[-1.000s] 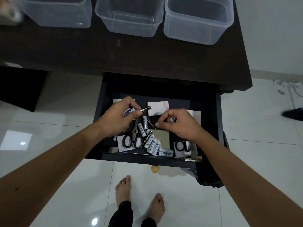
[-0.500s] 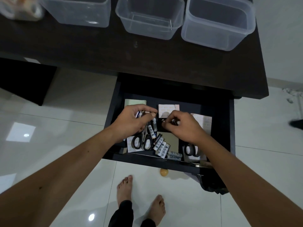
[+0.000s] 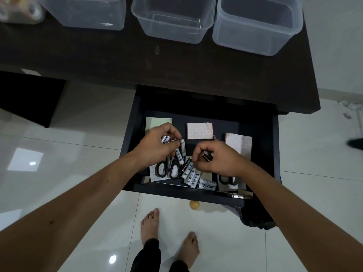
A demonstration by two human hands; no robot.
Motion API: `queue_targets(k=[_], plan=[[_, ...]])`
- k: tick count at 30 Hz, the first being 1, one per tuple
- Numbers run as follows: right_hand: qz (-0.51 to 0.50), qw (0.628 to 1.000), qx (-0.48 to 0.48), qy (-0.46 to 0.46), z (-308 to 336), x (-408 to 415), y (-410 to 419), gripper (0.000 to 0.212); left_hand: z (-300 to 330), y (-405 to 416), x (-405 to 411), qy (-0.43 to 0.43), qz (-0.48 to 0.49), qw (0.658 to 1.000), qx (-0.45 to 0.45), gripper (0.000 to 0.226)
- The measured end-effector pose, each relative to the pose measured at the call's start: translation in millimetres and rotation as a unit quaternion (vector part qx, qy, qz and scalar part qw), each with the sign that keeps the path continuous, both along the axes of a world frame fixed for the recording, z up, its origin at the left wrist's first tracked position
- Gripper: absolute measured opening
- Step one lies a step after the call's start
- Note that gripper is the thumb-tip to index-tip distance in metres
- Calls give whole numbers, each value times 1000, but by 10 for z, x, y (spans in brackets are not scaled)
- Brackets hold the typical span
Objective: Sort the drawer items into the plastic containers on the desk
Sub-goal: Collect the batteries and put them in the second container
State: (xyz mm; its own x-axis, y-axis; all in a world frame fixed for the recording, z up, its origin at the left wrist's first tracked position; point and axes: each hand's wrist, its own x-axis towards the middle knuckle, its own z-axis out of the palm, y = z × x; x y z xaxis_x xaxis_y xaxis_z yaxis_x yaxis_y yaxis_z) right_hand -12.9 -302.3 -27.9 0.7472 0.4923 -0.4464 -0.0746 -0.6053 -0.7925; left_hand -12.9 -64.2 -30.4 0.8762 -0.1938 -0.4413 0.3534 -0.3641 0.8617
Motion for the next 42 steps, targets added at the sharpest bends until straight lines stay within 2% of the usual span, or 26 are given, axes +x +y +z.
queue_targets(k=[5, 9, 13, 20, 23, 26, 30, 33, 36, 39, 42], plan=[[101, 991, -57, -67, -54, -13, 59, 22, 8, -5, -7, -3, -9, 1000, 9, 14], [94, 991, -58, -79, -68, 2, 30, 20, -15, 37, -24, -43, -63, 996, 55, 19], [94, 990, -78, -77, -99, 8, -22, 24, -7, 54, -54, -29, -113, 987, 111, 30], [82, 990, -88, -72, -74, -6, -25, 20, -27, 45, -38, -27, -132, 980, 145, 34], [19, 998, -56, -27, -26, -28, -113, 16, -43, 46, -29, -41, -152, 974, 160, 34], [-57, 997, 27, 38, 13, -38, -204, 12, -67, 51, -15, -49, -172, 968, 176, 39], [-124, 975, 145, 113, 53, -24, -194, 16, -93, 56, -12, -55, -173, 966, 185, 33], [-161, 957, 197, 140, 79, 1, -180, 29, -114, 49, -11, -69, -163, 966, 188, 21], [-198, 941, 227, 155, 88, 0, -172, 33, -127, 43, -1, -81, -169, 962, 199, 17], [-217, 935, 231, 161, 90, -4, -164, 37, -119, 48, -12, -89, -204, 949, 223, 32], [-229, 927, 244, 166, 116, 6, -148, 44, -104, 49, -15, -101, -235, 935, 247, 33]])
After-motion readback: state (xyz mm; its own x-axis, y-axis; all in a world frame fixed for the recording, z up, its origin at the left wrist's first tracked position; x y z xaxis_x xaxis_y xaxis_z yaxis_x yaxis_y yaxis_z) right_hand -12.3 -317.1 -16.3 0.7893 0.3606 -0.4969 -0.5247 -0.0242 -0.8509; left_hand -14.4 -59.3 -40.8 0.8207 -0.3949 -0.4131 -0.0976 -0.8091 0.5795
